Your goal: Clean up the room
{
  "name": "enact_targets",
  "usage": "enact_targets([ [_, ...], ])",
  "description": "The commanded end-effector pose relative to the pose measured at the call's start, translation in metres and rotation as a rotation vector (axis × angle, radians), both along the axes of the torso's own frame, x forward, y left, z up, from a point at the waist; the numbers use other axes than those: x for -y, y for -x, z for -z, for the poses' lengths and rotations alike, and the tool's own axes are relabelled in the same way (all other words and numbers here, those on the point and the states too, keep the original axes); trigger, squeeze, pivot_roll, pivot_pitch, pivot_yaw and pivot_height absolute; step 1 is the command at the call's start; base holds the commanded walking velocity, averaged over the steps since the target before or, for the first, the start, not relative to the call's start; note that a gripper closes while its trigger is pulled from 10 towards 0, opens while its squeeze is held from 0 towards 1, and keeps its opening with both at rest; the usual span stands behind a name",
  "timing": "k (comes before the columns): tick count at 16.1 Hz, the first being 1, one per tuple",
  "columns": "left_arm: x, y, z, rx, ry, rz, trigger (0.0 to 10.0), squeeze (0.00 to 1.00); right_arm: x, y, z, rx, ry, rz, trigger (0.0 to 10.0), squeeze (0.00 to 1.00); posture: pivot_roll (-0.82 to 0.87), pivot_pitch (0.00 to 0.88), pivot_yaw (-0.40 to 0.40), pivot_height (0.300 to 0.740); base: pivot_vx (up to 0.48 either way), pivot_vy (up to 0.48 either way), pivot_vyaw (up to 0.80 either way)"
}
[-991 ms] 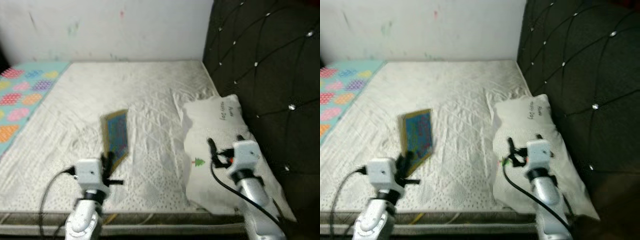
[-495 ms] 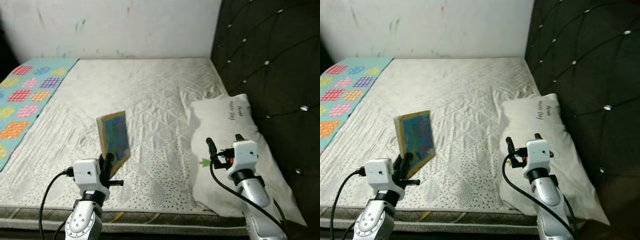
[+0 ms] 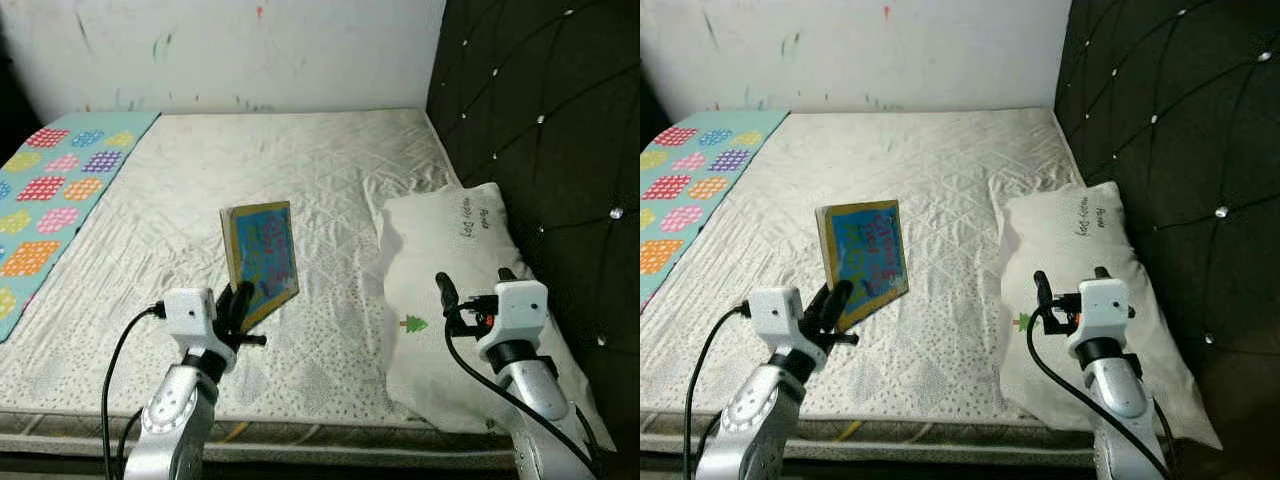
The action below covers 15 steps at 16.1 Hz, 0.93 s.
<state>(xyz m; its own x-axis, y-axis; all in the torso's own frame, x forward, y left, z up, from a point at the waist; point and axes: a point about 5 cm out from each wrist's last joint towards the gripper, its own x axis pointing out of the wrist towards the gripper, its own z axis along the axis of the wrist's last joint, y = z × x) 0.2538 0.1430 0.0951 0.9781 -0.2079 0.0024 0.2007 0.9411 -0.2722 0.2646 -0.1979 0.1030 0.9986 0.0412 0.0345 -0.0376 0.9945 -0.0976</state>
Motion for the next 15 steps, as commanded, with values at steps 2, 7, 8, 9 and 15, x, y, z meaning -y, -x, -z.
enact_targets([
  [2, -0.008, -0.004, -0.024, 0.088, -0.001, -0.035, 10.0, 0.0, -0.006, 0.001, -0.006, 0.004, -0.043, -0.02, 10.0, 0.0, -0.13, 0.074, 0.078, 0.74, 0.0, 0.0, 0.0],
  [7, -0.026, 0.002, -0.027, 0.085, -0.039, -0.141, 10.0, 0.0, -0.014, 0.005, -0.005, -0.029, -0.041, -0.071, 10.0, 0.0, -0.1, 0.138, 0.064, 0.74, 0.0, 0.0, 0.0],
  [8, -0.029, 0.002, -0.03, 0.091, -0.048, -0.166, 10.0, 0.0, -0.014, 0.003, -0.006, -0.032, -0.033, -0.084, 10.0, 0.0, -0.1, 0.141, 0.061, 0.74, 0.0, 0.0, 0.0],
  [9, -0.031, 0.002, -0.03, 0.092, -0.051, -0.173, 10.0, 0.0, -0.015, 0.001, -0.007, -0.031, -0.036, -0.089, 10.0, 0.0, -0.1, 0.142, 0.061, 0.74, 0.0, 0.0, 0.0],
  [15, -0.044, 0.007, -0.03, 0.125, -0.144, -0.22, 10.0, 0.0, -0.014, 0.001, -0.008, -0.048, -0.062, -0.128, 10.0, 0.0, -0.09, 0.147, 0.06, 0.74, 0.0, 0.0, 0.0],
])
